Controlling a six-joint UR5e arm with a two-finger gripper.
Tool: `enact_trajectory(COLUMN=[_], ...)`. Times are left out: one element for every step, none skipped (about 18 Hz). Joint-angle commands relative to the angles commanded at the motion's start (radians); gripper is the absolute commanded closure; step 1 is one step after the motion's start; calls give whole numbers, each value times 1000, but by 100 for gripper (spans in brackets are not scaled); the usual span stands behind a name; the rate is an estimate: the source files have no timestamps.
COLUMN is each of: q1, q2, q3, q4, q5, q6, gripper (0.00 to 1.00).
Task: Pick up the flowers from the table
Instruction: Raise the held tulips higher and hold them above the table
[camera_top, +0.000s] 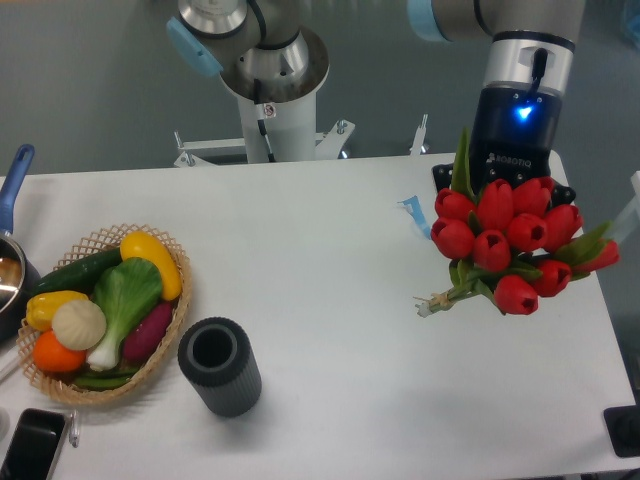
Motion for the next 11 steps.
enact_trajectory(q1=[0,0,0,-2,-2,-2,-3,-3,-5,-5,-9], q2=[0,0,2,2,2,2,2,2,0,0,0], q3=[0,-2,-5,-8,-8,-8,-8,-8,-5,-3,-3], q4=[0,0,0,0,0,0,0,0,0,0,0], q5=[0,0,0,0,0,0,0,0,0,0,2], q6=[0,0,0,2,2,2,2,2,0,0,0], gripper=[60,60,60,60,60,60,60,60,60,60,60])
